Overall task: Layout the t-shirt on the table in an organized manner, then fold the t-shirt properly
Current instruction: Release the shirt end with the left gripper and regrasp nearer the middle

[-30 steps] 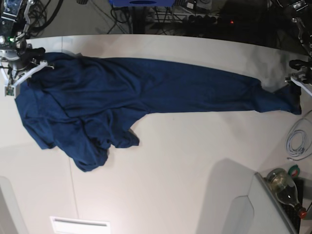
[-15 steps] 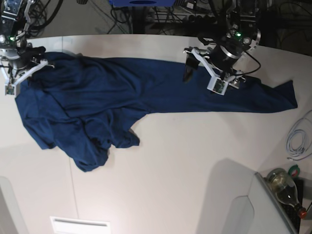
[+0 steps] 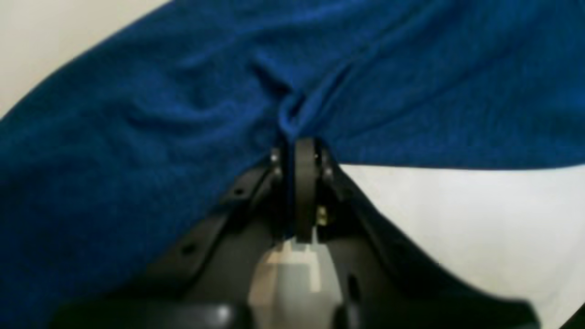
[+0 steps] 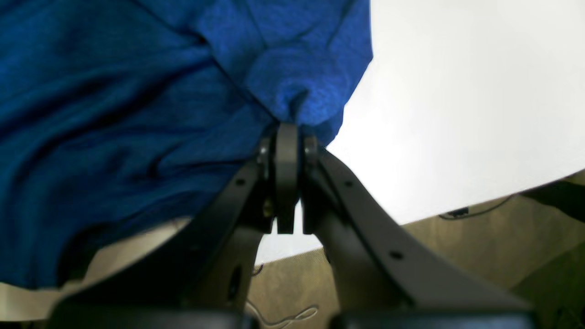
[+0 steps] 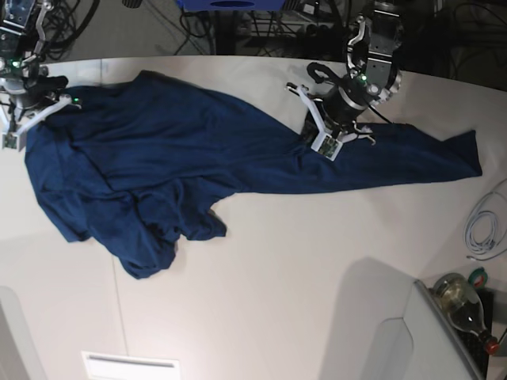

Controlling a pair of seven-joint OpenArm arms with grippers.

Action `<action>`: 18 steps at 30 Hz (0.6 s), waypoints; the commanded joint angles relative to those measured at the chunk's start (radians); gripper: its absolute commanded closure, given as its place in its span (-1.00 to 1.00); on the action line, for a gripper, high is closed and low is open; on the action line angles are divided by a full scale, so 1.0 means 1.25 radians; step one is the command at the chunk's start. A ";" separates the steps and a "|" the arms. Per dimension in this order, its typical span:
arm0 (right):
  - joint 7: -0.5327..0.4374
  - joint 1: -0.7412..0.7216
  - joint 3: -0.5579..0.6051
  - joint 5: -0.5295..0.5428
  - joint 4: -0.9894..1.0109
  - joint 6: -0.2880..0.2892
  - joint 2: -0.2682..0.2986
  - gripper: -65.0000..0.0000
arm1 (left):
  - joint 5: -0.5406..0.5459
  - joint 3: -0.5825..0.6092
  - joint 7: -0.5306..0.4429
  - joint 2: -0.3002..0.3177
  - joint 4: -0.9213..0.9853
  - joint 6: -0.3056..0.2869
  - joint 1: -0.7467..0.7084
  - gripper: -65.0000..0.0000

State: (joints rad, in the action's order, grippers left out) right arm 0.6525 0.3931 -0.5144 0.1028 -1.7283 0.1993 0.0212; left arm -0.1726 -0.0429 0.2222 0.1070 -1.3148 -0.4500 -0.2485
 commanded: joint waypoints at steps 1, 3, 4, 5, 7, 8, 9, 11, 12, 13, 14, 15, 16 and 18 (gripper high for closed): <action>-0.017 -0.002 0.001 -0.001 -0.012 0.002 0.009 1.00 | -0.037 -0.002 0.081 0.022 0.012 0.001 -0.009 1.00; -0.017 -0.003 0.011 0.002 -0.012 0.004 0.007 1.00 | -0.037 -0.002 0.081 0.048 -0.007 0.001 0.003 1.00; -0.016 -0.003 0.037 0.002 -0.012 0.004 0.007 1.00 | -0.037 -0.003 0.081 0.061 -0.027 0.001 0.004 1.00; -0.016 -0.002 0.073 0.001 -0.014 0.004 0.008 1.00 | -0.037 -0.015 0.081 0.075 -0.055 0.001 0.004 1.00; -0.016 0.003 0.145 0.001 -0.021 0.004 0.011 1.00 | -0.037 -0.082 0.081 0.084 -0.117 0.001 0.005 1.00; -0.016 0.004 0.175 0.001 -0.026 0.004 0.011 1.00 | -0.037 -0.127 0.081 0.084 -0.144 -0.003 0.008 1.00; -0.016 0.004 0.208 -0.001 -0.031 0.004 0.012 1.00 | -0.037 -0.171 0.081 0.084 -0.173 -0.003 0.010 1.00; -0.016 0.005 0.281 -0.001 -0.039 0.006 0.016 1.00 | -0.037 -0.234 0.081 0.087 -0.218 -0.004 0.034 1.00; -0.014 0.008 0.315 -0.001 -0.047 0.006 0.027 1.00 | -0.037 -0.254 0.082 0.095 -0.234 -0.004 0.045 1.00; -0.014 0.010 0.362 -0.001 -0.052 0.006 0.040 1.00 | -0.037 -0.266 0.082 0.109 -0.246 -0.004 0.056 1.00; -0.014 0.010 0.421 -0.001 -0.060 0.006 0.051 1.00 | -0.037 -0.267 0.082 0.126 -0.260 -0.004 0.068 1.00; -0.014 0.010 0.477 -0.001 -0.068 0.006 0.066 1.00 | -0.037 -0.267 0.082 0.143 -0.268 -0.004 0.082 1.00; -0.014 0.010 0.531 -0.001 -0.073 0.006 0.081 1.00 | -0.037 -0.268 0.082 0.157 -0.278 -0.004 0.093 1.00; -0.014 0.002 0.647 -0.001 -0.077 0.006 0.104 1.00 | -0.042 -0.273 0.083 0.170 -0.303 -0.004 0.125 1.00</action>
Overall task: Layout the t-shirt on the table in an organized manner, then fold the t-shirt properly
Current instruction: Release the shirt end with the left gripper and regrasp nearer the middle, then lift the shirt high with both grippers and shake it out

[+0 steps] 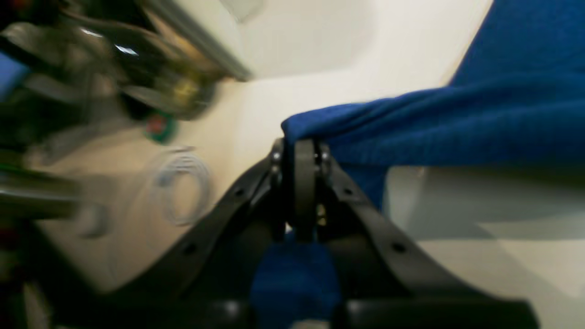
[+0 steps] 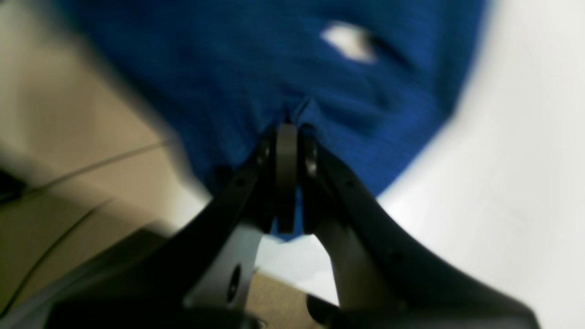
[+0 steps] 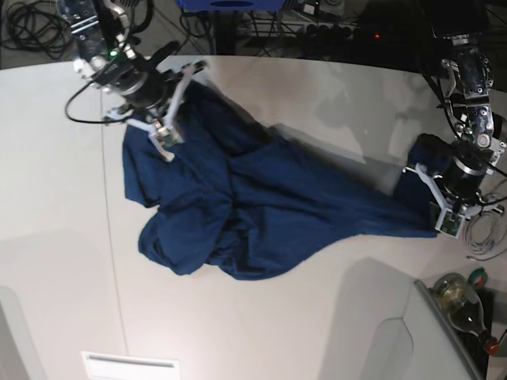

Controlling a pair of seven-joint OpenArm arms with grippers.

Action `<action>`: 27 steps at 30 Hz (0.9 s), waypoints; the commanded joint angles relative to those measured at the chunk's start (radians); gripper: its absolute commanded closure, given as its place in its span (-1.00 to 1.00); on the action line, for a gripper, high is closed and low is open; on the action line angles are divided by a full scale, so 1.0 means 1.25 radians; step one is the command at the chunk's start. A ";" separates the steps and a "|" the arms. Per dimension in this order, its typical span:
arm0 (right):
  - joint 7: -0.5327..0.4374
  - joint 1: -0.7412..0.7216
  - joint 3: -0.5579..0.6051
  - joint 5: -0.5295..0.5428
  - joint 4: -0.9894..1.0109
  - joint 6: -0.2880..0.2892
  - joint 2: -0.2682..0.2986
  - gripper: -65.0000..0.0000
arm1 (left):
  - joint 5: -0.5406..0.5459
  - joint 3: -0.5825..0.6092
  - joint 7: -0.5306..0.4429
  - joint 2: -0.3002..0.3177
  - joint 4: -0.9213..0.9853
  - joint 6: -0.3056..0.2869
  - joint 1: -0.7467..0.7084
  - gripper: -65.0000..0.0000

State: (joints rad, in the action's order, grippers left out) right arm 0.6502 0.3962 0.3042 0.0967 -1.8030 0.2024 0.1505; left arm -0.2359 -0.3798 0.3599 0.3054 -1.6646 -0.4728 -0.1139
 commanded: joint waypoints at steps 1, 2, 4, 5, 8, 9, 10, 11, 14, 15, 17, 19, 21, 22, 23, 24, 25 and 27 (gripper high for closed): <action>-0.013 -0.011 0.044 0.004 -0.018 0.003 0.010 1.00 | 0.008 -0.004 -0.025 0.014 -0.040 0.014 0.036 1.00; -0.011 -0.027 0.094 0.004 -0.018 0.003 0.018 1.00 | 0.008 -0.004 -0.006 0.018 -0.060 0.014 0.059 1.00; -0.011 -0.049 0.178 0.004 -0.015 0.003 0.030 1.00 | 0.010 0.001 0.055 0.018 -0.100 0.014 0.115 1.00; -0.011 -0.065 0.219 0.004 -0.016 0.003 0.035 1.00 | 0.013 0.007 0.094 0.018 -0.121 0.014 0.153 1.00; -0.009 -0.104 0.300 0.007 -0.019 0.003 0.035 1.00 | 0.013 0.087 0.179 0.014 -0.162 0.014 0.259 1.00; 0.001 -0.119 0.322 0.008 -0.020 0.003 0.032 1.00 | 0.006 0.135 0.200 0.014 -0.171 0.014 0.293 1.00; 0.013 -0.130 0.337 0.008 -0.029 0.003 0.032 1.00 | 0.005 0.173 0.217 0.013 -0.180 0.014 0.322 1.00; 0.022 -0.140 0.355 0.009 -0.042 0.003 0.031 1.00 | 0.005 0.217 0.237 0.010 -0.187 0.017 0.352 1.00; 0.027 -0.154 0.397 0.009 -0.108 0.003 0.035 1.00 | 0.005 0.339 0.282 -0.025 -0.189 0.019 0.444 1.00; 0.025 -0.153 0.398 0.009 -0.134 0.003 0.036 1.00 | 0.004 0.369 0.296 -0.051 -0.187 0.019 0.475 1.00; 0.025 -0.148 0.377 0.009 -0.170 0.003 0.042 1.00 | -0.018 0.420 0.314 -0.107 -0.176 0.019 0.526 1.00; 0.023 -0.137 0.334 0.009 -0.175 0.002 0.050 1.00 | -0.065 0.475 0.317 -0.188 -0.142 0.019 0.580 1.00; 0.021 -0.111 0.264 0.009 -0.177 0.002 0.055 1.00 | -0.114 0.522 0.315 -0.261 -0.087 0.019 0.631 1.00; 0.013 -0.098 0.238 0.009 -0.178 0.002 0.055 1.00 | -0.130 0.538 0.313 -0.295 -0.058 0.019 0.649 1.00; -0.011 -0.082 0.203 0.009 -0.180 0.002 0.055 1.00 | -0.141 0.551 0.313 -0.333 -0.019 0.019 0.672 1.00; -0.041 -0.065 0.172 0.009 -0.180 0.002 0.055 1.00 | -0.146 0.562 0.313 -0.366 0.021 0.020 0.692 1.00; -0.073 -0.046 0.139 0.009 -0.180 0.002 0.055 1.00 | -0.146 0.573 0.312 -0.370 0.062 0.022 0.708 1.00; -0.134 0.000 0.051 0.010 -0.178 0.002 0.047 1.00 | -0.109 0.662 0.269 -0.370 0.147 0.056 0.737 1.00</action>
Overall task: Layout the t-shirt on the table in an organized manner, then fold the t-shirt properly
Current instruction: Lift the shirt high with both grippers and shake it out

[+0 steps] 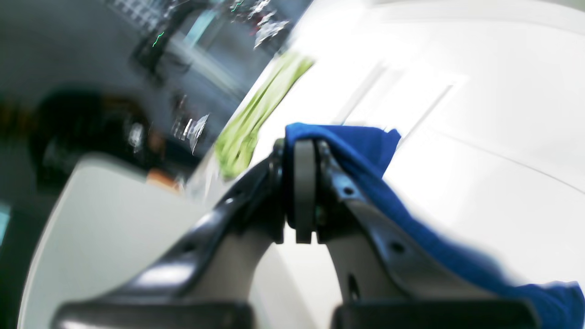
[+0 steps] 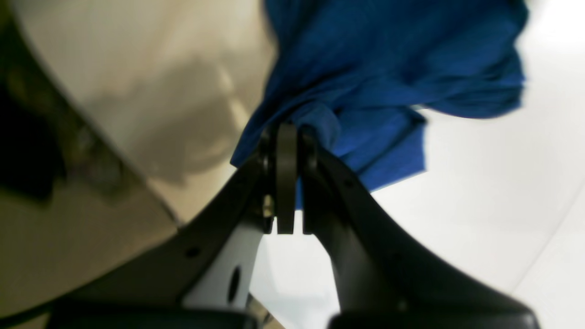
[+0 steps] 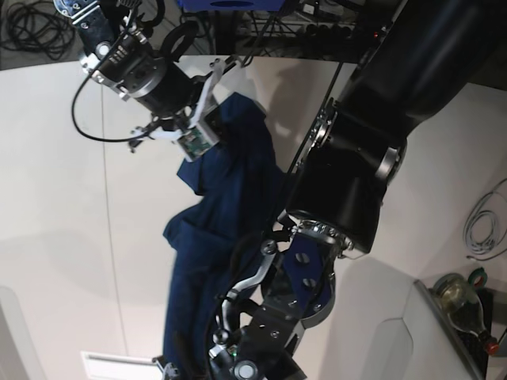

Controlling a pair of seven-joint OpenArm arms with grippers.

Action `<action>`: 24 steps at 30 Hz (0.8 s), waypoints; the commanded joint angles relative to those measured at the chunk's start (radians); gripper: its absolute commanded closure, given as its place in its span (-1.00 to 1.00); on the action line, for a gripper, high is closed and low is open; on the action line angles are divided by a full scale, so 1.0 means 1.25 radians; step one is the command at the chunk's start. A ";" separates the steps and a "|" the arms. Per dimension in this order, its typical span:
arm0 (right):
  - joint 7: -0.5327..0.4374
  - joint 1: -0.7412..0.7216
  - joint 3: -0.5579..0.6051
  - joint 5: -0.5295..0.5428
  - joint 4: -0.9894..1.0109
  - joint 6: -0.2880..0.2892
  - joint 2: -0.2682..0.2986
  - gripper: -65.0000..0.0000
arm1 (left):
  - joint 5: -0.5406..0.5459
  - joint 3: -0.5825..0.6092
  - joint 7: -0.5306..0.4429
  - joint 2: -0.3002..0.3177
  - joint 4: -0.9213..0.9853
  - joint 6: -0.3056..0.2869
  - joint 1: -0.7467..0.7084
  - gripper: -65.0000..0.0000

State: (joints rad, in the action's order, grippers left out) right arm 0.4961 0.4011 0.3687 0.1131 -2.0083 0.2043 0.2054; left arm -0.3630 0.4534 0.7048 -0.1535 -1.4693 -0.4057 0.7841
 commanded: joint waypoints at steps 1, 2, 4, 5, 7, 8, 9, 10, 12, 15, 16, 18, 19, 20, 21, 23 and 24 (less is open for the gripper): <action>-0.030 0.016 -0.039 -0.003 -0.013 0.000 0.000 1.00 | 0.025 0.058 -0.056 -0.003 0.033 0.049 0.029 1.00; -0.042 0.027 -0.071 -0.001 -0.011 0.000 -0.007 1.00 | 0.050 0.109 -0.110 -0.003 0.081 0.098 0.039 1.00; -0.045 0.044 -0.135 0.011 -0.008 0.000 -0.020 1.00 | 0.090 0.219 -0.231 -0.003 0.193 0.177 0.055 1.00; -0.046 0.057 -0.157 0.030 -0.008 0.000 -0.020 1.00 | 0.111 0.271 -0.277 -0.003 0.227 0.201 0.058 1.00; -0.048 0.070 -0.183 0.078 -0.008 0.000 -0.021 1.00 | 0.129 0.373 -0.347 -0.003 0.266 0.223 0.047 1.00; -0.046 0.074 -0.189 0.108 -0.007 0.000 -0.020 1.00 | 0.124 0.415 -0.358 -0.003 0.281 0.223 0.035 0.70; -0.046 0.075 -0.196 0.127 -0.004 -0.001 -0.016 1.00 | 0.119 0.449 -0.362 -0.003 0.295 0.223 0.030 0.39; -0.046 0.077 -0.215 0.148 0.000 -0.001 -0.015 1.00 | 0.117 0.484 -0.363 -0.003 0.305 0.223 0.024 0.03; -0.046 0.081 -0.240 0.169 0.008 -0.001 -0.018 1.00 | 0.115 0.535 -0.363 -0.003 0.313 0.223 0.019 -0.68; -0.046 0.080 -0.245 0.172 0.010 -0.004 -0.020 1.00 | 0.115 0.511 -0.361 -0.003 0.334 0.226 0.019 -1.00; -0.046 0.081 -0.245 0.173 0.010 -0.006 -0.020 1.00 | 0.115 0.479 -0.359 -0.003 0.339 0.226 0.019 -1.00; -0.045 0.088 -0.251 0.173 0.010 -0.006 -0.020 1.00 | 0.115 0.410 -0.358 -0.003 0.349 0.226 0.017 -1.00; -0.045 0.093 -0.254 0.173 0.010 -0.007 -0.020 1.00 | 0.115 0.371 -0.358 -0.003 0.345 0.226 0.008 -1.00; -0.045 0.097 -0.265 0.173 0.010 -0.008 -0.021 1.00 | 0.114 0.328 -0.357 -0.003 0.344 0.226 -0.003 -1.00; -0.045 0.106 -0.277 0.173 0.010 -0.009 -0.023 1.00 | 0.114 0.286 -0.350 -0.001 0.340 0.226 -0.014 -1.00; -0.045 0.122 -0.321 0.173 0.008 -0.019 -0.042 1.00 | 0.114 0.203 -0.291 0.023 0.318 0.222 -0.051 -1.00; -0.045 0.128 -0.352 0.173 0.007 -0.019 -0.057 1.00 | 0.114 0.172 -0.262 0.038 0.302 0.221 -0.077 -1.00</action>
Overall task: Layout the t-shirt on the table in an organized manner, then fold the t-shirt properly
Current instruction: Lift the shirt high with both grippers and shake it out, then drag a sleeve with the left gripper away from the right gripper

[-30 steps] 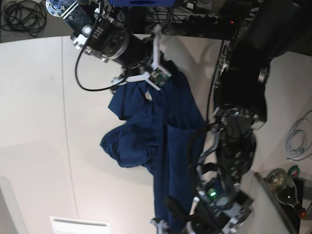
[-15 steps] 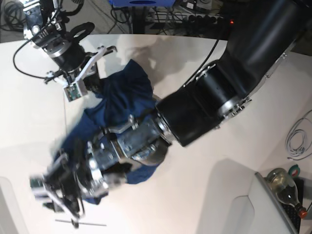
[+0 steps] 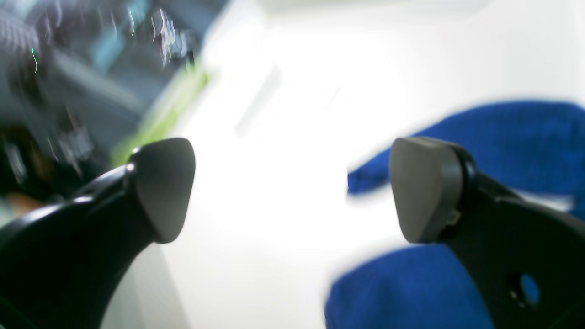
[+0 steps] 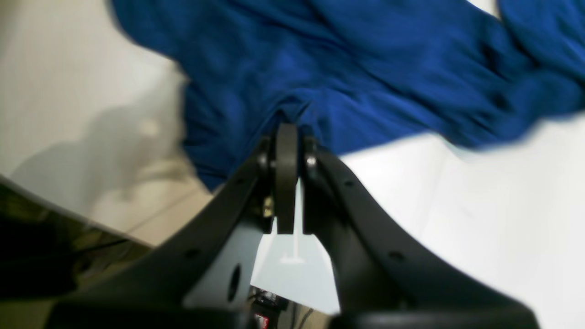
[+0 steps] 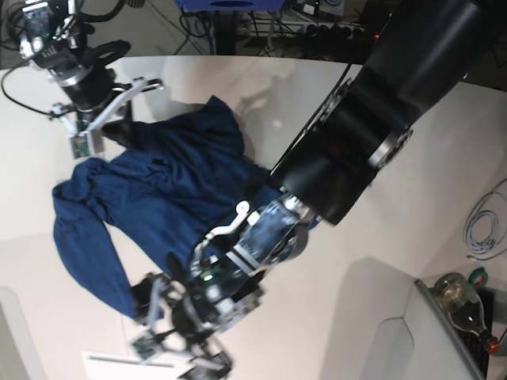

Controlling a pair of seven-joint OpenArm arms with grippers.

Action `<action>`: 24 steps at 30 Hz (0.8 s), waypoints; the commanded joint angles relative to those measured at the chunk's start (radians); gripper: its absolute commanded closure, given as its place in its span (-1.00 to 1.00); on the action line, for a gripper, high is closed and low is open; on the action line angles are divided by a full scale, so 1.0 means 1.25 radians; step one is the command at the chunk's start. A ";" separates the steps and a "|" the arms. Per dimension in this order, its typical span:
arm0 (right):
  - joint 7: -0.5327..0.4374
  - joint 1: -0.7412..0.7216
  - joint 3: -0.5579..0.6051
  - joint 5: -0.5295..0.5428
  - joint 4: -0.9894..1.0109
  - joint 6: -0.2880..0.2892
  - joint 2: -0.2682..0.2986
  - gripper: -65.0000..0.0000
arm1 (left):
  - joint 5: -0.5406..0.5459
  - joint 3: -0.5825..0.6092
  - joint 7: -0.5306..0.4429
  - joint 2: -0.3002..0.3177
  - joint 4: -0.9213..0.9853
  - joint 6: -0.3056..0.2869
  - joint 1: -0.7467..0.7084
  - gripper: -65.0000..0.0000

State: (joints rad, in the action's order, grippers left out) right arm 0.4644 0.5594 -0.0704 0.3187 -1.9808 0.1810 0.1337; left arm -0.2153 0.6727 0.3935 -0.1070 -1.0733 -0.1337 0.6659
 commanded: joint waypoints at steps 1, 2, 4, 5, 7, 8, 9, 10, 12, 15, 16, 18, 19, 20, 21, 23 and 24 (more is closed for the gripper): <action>-0.020 0.008 -0.033 0.008 -0.015 0.001 -0.012 1.00 | 0.001 -0.032 0.005 0.017 -0.037 0.003 -0.009 -1.00; -0.020 0.015 -0.068 0.008 -0.017 0.002 -0.023 1.00 | 0.002 -0.054 0.015 0.038 -0.066 0.003 -0.047 -1.00; -0.020 0.017 -0.138 0.010 -0.017 0.002 -0.041 1.00 | 0.003 -0.098 0.021 0.070 -0.135 0.002 -0.123 -1.00; -0.020 0.017 -0.169 0.010 -0.017 0.002 -0.047 1.00 | 0.003 -0.119 0.022 0.079 -0.167 0.002 -0.156 -1.00; -0.020 0.018 -0.247 0.010 -0.014 0.002 -0.067 1.00 | 0.005 -0.169 0.022 0.096 -0.230 0.002 -0.236 -1.00; -0.020 0.016 -0.277 0.010 -0.013 0.002 -0.077 1.00 | 0.010 -0.187 0.022 0.098 -0.250 0.002 -0.264 -1.00; -0.020 0.013 -0.310 0.010 -0.013 0.002 -0.083 1.00 | 0.026 -0.206 0.022 0.100 -0.268 0.002 -0.295 -1.00; -0.020 0.011 -0.341 0.010 -0.012 0.002 -0.085 1.00 | 0.050 -0.225 0.022 0.110 -0.280 -0.003 -0.322 -1.00; -0.011 -0.003 -0.386 0.010 0.004 0.002 -0.085 1.00 | 0.107 -0.232 0.022 0.144 -0.290 -0.048 -0.349 -1.00; 0.029 -0.032 -0.439 0.008 0.046 0.003 -0.084 1.00 | 0.195 -0.241 0.022 0.195 -0.284 -0.138 -0.363 -1.00; 0.040 -0.043 -0.449 0.008 0.060 0.004 -0.084 1.00 | 0.220 -0.241 0.022 0.213 -0.280 -0.160 -0.368 -1.00; 0.056 -0.063 -0.462 0.006 0.100 0.036 -0.083 1.00 | 0.261 -0.243 0.022 0.243 -0.282 -0.189 -0.395 -1.00; 0.060 -0.075 -0.464 0.005 0.122 0.062 -0.083 1.00 | 0.270 -0.243 0.022 0.252 -0.287 -0.191 -0.409 -1.00; 0.060 -0.084 -0.464 0.005 0.142 0.083 -0.083 1.00 | 0.272 -0.243 0.022 0.258 -0.301 -0.189 -0.429 -1.00; 0.060 -0.090 -0.459 0.003 0.160 0.101 -0.083 1.00 | 0.272 -0.243 0.022 0.261 -0.318 -0.189 -0.454 -1.00; 0.060 -0.096 -0.455 0.003 0.191 0.121 -0.083 1.00 | 0.272 -0.239 0.018 0.270 -0.356 -0.189 -0.504 -1.00; 0.060 -0.098 -0.454 0.003 0.203 0.127 -0.083 1.00 | 0.272 -0.236 0.017 0.270 -0.374 -0.191 -0.527 -1.00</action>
State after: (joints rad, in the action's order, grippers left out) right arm 0.5571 0.4332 -0.6323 0.3168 -1.7138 0.3363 0.0170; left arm 0.1139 0.3817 0.4393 0.2310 -1.5166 -0.3756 -0.0135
